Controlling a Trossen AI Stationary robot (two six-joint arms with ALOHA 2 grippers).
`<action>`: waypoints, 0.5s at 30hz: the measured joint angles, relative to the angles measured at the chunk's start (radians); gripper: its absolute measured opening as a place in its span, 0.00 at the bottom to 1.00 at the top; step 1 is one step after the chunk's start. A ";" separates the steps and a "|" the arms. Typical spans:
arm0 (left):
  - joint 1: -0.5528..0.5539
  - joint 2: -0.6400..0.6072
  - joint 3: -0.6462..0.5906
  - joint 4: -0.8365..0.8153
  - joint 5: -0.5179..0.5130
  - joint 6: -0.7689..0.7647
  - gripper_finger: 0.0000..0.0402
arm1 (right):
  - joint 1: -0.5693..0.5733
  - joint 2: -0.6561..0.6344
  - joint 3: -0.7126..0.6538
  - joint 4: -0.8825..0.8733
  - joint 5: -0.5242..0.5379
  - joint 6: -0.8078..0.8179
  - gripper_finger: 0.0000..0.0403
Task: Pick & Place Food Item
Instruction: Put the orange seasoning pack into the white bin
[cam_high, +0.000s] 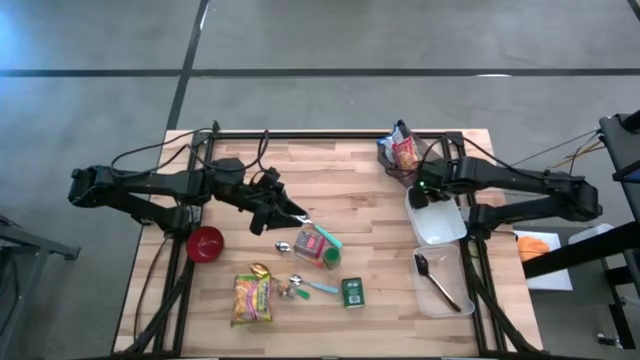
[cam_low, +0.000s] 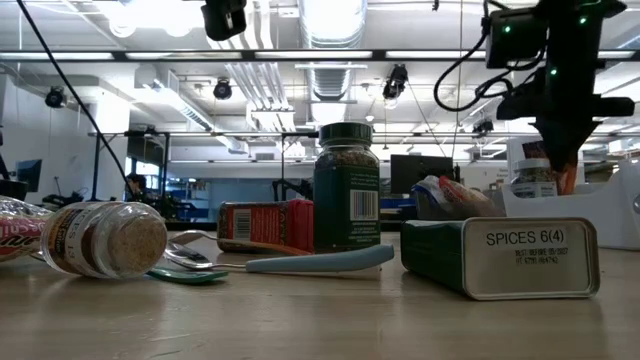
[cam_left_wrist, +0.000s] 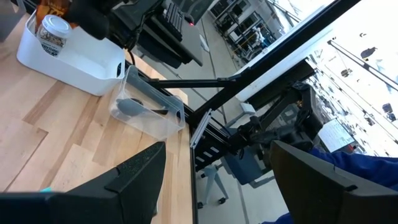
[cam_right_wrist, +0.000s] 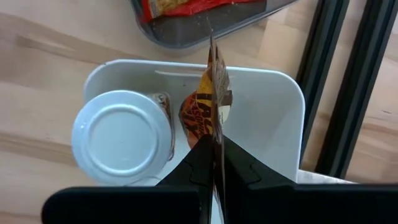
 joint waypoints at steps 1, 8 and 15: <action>0.000 0.000 0.000 0.000 0.000 0.000 0.72 | 0.000 0.010 0.000 0.000 0.000 -0.001 0.02; 0.001 0.000 0.000 0.000 0.000 0.000 0.72 | 0.001 0.057 0.000 0.019 0.000 -0.024 0.02; 0.001 0.000 0.000 0.000 0.000 -0.003 0.72 | 0.001 0.059 0.000 0.045 0.001 -0.052 0.02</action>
